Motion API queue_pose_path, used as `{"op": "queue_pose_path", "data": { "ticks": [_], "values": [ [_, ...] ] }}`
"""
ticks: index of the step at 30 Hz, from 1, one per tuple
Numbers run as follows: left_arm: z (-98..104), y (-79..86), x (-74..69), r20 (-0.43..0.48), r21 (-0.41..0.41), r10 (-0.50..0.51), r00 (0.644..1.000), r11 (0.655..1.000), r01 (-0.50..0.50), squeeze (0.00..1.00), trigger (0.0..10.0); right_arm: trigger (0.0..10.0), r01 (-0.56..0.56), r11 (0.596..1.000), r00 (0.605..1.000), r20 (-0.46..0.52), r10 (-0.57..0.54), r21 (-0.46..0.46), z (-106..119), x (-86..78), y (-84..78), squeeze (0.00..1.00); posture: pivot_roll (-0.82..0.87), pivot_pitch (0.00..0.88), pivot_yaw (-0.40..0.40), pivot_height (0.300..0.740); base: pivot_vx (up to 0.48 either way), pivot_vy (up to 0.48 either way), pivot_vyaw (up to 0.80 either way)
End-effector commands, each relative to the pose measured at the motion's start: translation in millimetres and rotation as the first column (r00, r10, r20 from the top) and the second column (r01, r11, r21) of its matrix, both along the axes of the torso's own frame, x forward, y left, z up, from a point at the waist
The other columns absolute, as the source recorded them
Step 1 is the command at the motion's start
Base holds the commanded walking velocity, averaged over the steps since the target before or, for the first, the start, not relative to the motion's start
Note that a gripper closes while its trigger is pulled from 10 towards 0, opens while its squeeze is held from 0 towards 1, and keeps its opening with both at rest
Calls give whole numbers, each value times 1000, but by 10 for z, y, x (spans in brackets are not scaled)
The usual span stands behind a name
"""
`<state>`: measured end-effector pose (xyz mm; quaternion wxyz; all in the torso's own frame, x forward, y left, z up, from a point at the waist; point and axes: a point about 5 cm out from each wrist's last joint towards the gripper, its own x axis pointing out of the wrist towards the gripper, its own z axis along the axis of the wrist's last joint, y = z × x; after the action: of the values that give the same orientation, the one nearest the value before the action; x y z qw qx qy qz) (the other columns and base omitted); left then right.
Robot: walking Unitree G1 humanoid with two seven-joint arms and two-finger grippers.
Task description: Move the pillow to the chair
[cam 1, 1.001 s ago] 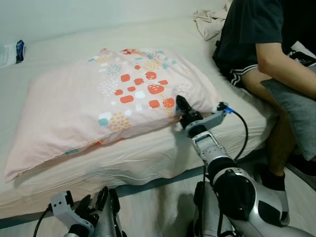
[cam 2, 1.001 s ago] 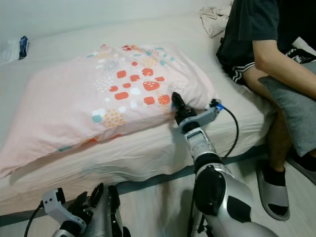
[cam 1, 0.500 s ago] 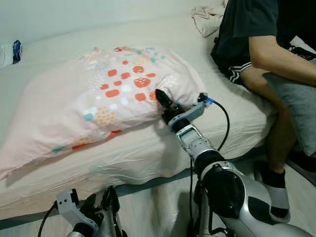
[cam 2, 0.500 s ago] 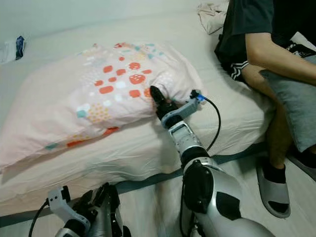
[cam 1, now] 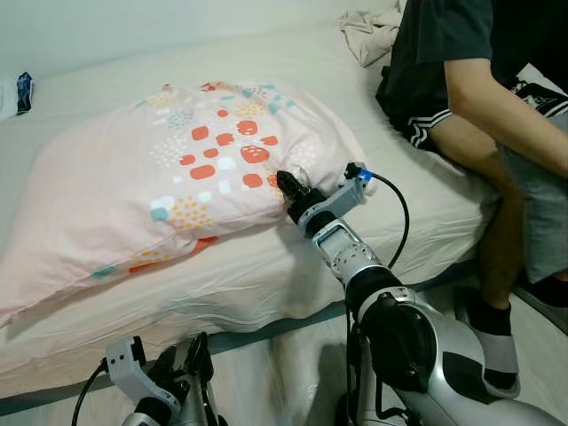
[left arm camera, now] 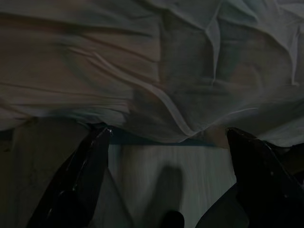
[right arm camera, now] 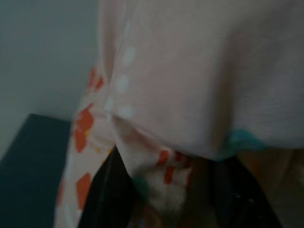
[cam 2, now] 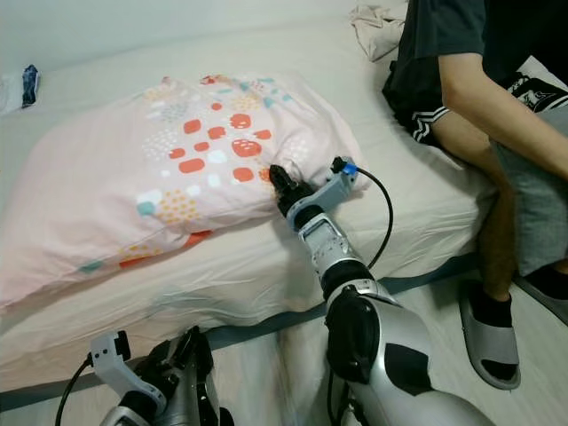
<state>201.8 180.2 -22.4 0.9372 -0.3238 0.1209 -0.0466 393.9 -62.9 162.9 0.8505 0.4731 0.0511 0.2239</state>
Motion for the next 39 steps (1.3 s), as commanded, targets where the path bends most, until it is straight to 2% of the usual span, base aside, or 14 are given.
{"op": "queue_pose_path", "data": {
  "ticks": [1,11,16,19,23,29,39],
  "values": [
    [-84,-19,-76,-52,-16,0,999,1000,-1,0,10000,0,-63,998,998,25,62,11,59,-20,151,0,129,267,41,484,0,0,0],
    [-65,-68,35,-39,-28,0,999,1000,-1,0,10000,0,-98,995,993,57,99,-26,88,-29,200,0,104,233,23,484,0,0,0],
    [-28,-72,124,-18,-34,12,1000,999,-13,0,10000,0,-157,987,980,128,153,18,109,-62,217,0,100,215,14,484,0,0,0],
    [-3,-27,168,-5,-31,30,1000,999,-31,0,10000,0,-208,977,964,162,212,-44,74,-109,278,0,91,197,6,484,0,0,0],
    [8,57,216,-3,-28,65,998,997,-65,0,10000,0,-248,966,950,177,258,-79,-2,-166,312,0,79,173,-6,484,0,0,0],
    [43,170,326,1,-20,116,993,993,-116,0,10000,0,-305,950,924,219,314,-74,-114,-256,301,0,54,129,-24,506,0,0,0],
    [87,255,460,-3,-10,181,983,983,-181,0,10000,0,-333,940,891,302,339,-73,82,-212,268,0,27,75,-44,543,0,0,0]
  ]
}}
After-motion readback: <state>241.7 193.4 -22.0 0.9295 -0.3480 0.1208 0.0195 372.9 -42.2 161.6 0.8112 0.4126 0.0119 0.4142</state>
